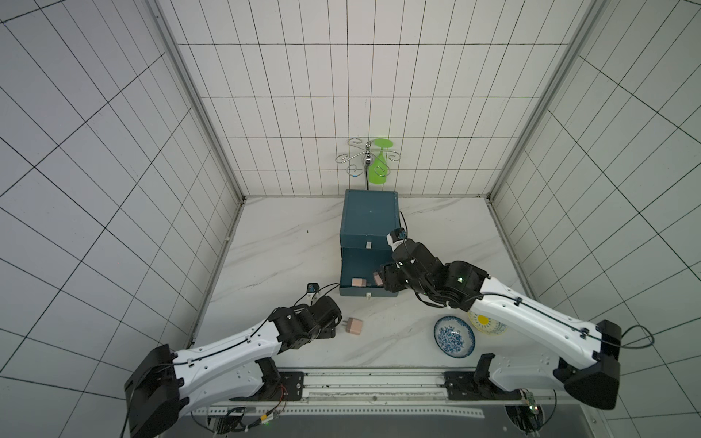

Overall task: Place the plugs into the drawer by color
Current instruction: Place the plug in the drawer, then pick up the plug from the center of the board.

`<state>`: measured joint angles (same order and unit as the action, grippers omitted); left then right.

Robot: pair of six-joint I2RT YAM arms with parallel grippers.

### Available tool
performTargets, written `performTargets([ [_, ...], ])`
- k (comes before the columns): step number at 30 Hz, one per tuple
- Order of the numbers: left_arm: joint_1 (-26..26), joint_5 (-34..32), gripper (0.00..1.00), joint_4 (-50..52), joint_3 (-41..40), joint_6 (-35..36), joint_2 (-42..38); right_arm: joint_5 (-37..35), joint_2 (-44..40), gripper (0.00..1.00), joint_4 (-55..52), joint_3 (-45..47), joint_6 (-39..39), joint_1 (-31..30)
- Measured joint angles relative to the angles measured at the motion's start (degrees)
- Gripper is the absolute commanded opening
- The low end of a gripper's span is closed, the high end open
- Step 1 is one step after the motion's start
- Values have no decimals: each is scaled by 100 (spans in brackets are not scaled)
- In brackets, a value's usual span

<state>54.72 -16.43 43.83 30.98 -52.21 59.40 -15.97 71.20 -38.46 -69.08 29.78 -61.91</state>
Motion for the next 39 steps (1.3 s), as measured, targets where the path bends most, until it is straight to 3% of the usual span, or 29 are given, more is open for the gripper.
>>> performTargets([
  [10, 168, -188, 68, -328, 129, -188, 1388, -356, -883, 63, -396, 1355, 4, 9],
  [14, 323, -313, 53, -251, 175, -369, 1460, -455, -1401, 63, -391, 1613, 2, 33],
  [20, 337, -417, 43, -315, 225, -439, 1655, -461, -1751, 63, -232, 1969, -48, 44],
  [22, 334, -479, 27, -380, 254, -439, 1729, -345, -1764, 63, -122, 2116, -114, 44],
  [24, 332, -505, 18, -431, 264, -431, 1757, -114, -1792, 63, 79, 2302, -223, 44],
  [26, 323, -481, 16, -448, 254, -391, 1703, 291, -1919, 63, 400, 2592, -380, 44],
  [29, 299, -282, 16, -494, 103, -280, 1226, 988, -2159, 64, 750, 3027, -619, 44],
  [35, 55, 833, 15, -868, -66, 223, -688, 2258, -2319, 64, 1373, 3541, -942, 46],
  [39, 50, 1550, 16, -1064, -26, 433, -1602, 2599, -2319, 64, 1690, 3641, -994, 46],
])
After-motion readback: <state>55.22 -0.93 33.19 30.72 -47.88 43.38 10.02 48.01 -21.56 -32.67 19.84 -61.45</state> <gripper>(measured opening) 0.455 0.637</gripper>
